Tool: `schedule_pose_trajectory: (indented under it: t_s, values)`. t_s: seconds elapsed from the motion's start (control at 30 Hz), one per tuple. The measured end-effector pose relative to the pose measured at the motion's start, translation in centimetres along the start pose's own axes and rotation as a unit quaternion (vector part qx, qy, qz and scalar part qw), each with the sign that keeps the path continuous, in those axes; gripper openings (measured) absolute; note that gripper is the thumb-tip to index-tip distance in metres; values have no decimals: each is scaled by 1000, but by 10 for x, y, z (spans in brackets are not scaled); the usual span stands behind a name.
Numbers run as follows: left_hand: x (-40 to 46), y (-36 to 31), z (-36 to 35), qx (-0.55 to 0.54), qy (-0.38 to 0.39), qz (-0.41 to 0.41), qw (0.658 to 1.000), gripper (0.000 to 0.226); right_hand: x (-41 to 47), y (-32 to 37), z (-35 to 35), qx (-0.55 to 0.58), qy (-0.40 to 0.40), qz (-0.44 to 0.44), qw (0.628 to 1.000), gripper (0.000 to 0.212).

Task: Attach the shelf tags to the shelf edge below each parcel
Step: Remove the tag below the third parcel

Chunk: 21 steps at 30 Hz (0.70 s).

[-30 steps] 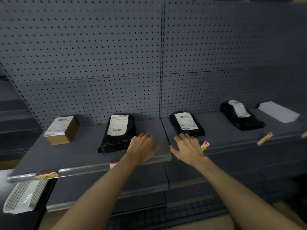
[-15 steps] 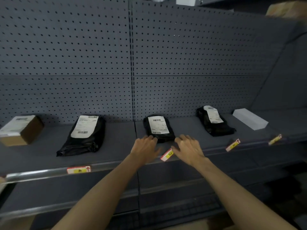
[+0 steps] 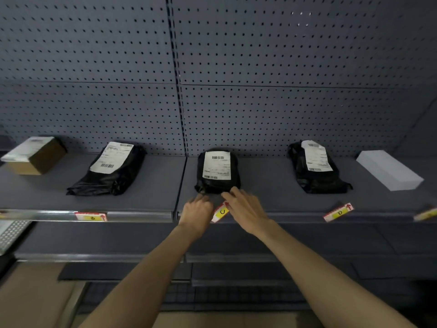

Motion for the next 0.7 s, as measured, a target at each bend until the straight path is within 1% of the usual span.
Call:
schedule_pose_trajectory:
  t_s: [0.07, 0.13, 0.33, 0.43, 0.57, 0.7]
  values:
    - [3, 0, -5, 7, -10, 0, 1000, 12, 5, 0, -2, -6, -8, 9, 1000, 25]
    - [4, -1, -7, 6, -13, -6, 1000, 15, 8, -1, -4, -14, -11, 11, 1000, 17]
    - [10, -6, -3, 72, 12, -89, 993, 12, 3, -9, -12, -18, -11, 14, 1000, 5]
    - [14, -8, -2, 103, 30, -113, 988, 12, -3, -12, -20, -20, -2, 9, 1000, 4]
    - [16, -12, -6, 131, 48, -136, 981, 14, -9, -11, -32, -43, 19, -1, 999, 12]
    - [14, -14, -12, 142, 78, -138, 977, 14, -9, -7, -37, -62, 31, 3, 998, 14]
Point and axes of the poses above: each hand's wrist, its own x-axis towards the middle knuckle, its own z-axis out of the back of the hand, y = z × x, the point moved 5 cm from there along x, towards the middle knuckle, and after that the axes turned 5 degrees about -z, right-handed, at the moved point
